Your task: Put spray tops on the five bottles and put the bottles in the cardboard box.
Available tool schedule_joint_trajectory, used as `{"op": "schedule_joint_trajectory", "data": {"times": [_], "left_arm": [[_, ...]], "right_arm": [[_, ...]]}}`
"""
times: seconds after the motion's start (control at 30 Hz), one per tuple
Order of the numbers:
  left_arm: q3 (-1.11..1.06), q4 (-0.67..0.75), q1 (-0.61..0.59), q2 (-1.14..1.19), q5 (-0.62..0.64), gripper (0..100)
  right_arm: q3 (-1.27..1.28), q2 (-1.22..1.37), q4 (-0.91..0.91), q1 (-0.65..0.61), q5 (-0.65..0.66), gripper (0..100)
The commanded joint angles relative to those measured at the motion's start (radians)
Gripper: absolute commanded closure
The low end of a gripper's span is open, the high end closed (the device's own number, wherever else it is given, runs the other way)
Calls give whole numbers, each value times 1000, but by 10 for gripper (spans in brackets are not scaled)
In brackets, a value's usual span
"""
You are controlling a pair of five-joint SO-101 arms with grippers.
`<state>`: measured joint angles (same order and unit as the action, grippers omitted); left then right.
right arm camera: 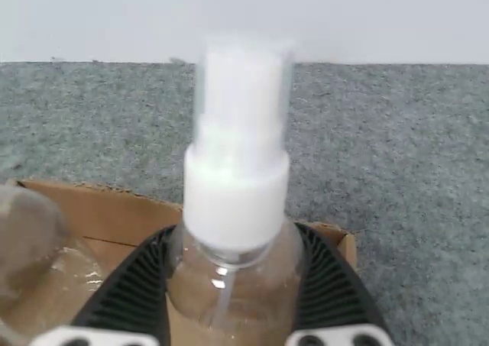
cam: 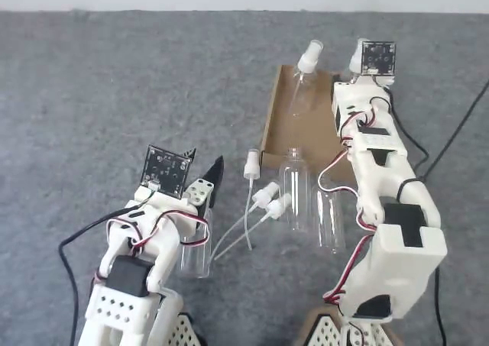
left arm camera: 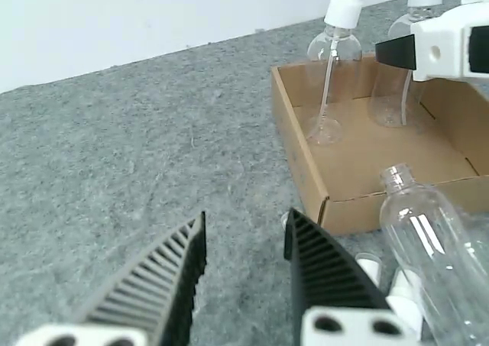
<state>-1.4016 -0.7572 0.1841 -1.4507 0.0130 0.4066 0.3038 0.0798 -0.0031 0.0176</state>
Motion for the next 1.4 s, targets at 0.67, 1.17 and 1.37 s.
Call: {"op": "schedule_joint_trajectory", "data": {"times": [0.67, 1.17, 1.37], "left_arm": [[5, 28, -5, -17, 6, 852], [5, 28, -6, -17, 6, 852], [5, 28, -6, -17, 6, 852]], "right_arm": [[-72, -21, -33, 2, 37, 991], [-84, -21, -47, 4, 43, 991], [-84, -21, -47, 4, 41, 909]]}}
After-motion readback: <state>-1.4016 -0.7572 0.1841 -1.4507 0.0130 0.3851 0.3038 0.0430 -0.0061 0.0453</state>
